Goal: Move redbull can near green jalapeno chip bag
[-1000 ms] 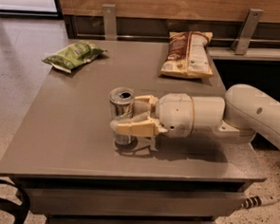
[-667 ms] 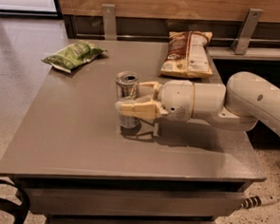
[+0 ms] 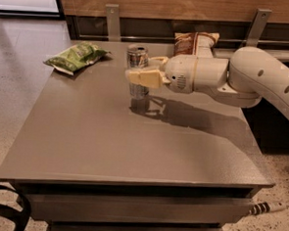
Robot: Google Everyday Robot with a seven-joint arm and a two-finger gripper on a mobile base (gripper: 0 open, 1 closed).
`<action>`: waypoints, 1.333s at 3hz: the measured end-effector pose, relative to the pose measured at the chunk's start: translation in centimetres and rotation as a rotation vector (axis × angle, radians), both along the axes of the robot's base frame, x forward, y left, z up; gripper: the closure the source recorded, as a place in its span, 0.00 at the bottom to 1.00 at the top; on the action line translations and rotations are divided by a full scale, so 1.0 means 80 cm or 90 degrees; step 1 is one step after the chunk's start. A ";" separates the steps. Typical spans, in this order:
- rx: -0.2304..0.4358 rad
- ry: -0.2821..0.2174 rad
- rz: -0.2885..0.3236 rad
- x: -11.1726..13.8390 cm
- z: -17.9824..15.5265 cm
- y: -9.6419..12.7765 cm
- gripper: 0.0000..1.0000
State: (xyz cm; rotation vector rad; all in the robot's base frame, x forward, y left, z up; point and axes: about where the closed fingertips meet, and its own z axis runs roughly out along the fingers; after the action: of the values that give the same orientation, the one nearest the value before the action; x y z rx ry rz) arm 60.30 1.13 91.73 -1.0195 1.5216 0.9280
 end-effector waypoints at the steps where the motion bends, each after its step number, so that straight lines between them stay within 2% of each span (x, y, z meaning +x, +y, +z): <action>1: -0.005 -0.010 -0.029 0.034 0.010 0.002 1.00; 2: 0.020 -0.039 -0.048 0.065 0.013 0.006 1.00; 3: 0.027 -0.088 -0.052 0.084 0.011 0.023 1.00; 4: -0.001 -0.132 -0.044 0.101 0.012 0.059 1.00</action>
Offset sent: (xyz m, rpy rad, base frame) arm 0.0834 0.0073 0.0108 0.0782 -0.1448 -0.1045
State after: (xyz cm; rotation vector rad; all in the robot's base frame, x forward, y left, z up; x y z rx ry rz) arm 68.42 5.87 92.66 -1.0248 1.3747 0.7489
